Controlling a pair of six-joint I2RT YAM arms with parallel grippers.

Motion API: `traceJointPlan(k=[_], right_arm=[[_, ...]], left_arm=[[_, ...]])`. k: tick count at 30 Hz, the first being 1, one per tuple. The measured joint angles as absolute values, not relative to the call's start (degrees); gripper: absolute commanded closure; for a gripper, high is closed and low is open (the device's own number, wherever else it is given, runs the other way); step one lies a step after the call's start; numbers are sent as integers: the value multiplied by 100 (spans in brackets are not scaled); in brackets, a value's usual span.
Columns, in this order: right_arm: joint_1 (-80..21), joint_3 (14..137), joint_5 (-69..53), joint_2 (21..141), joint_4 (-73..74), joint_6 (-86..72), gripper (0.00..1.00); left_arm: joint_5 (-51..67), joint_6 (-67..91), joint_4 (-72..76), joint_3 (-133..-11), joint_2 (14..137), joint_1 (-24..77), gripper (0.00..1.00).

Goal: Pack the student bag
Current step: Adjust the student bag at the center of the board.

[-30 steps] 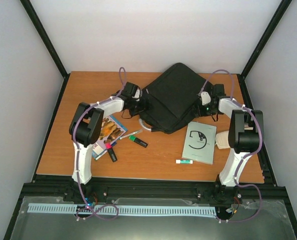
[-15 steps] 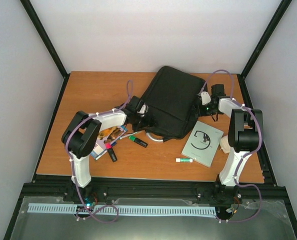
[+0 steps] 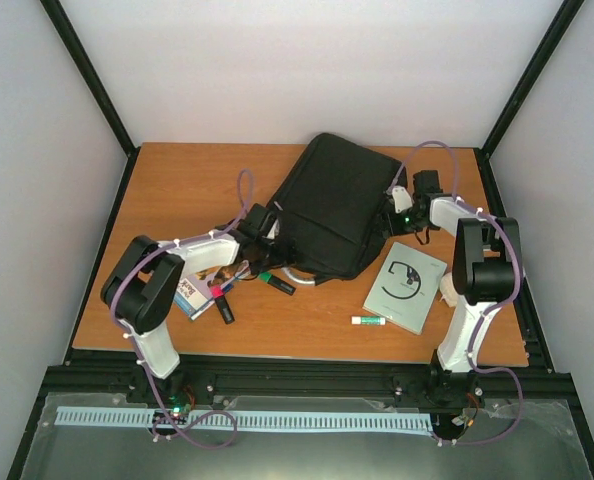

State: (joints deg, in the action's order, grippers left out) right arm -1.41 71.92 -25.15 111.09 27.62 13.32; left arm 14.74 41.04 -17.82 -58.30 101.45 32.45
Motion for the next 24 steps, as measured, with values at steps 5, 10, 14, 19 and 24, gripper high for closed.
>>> traceJointPlan(k=[5, 10, 14, 19, 24], right_arm=[[-301, 7181, -2458, 11109, 2759, 1393, 26], [-322, 7144, -2436, 11111, 2744, 1415, 25], [-331, 7144, -2364, 11118, 2742, 1411, 25], [-342, 7144, -2279, 11157, 2731, 1400, 25], [-342, 7144, -2281, 11157, 2738, 1369, 24]], left_arm=[[1286, 4191, -1706, -5714, 10053, 3055, 0], [1107, 4233, -1638, -5487, 9859, 2709, 0], [908, 4244, -1688, -5323, 9695, 2508, 0], [777, 4244, -1780, -5192, 9546, 2379, 0], [808, 4244, -1872, -5083, 9310, 2355, 0]])
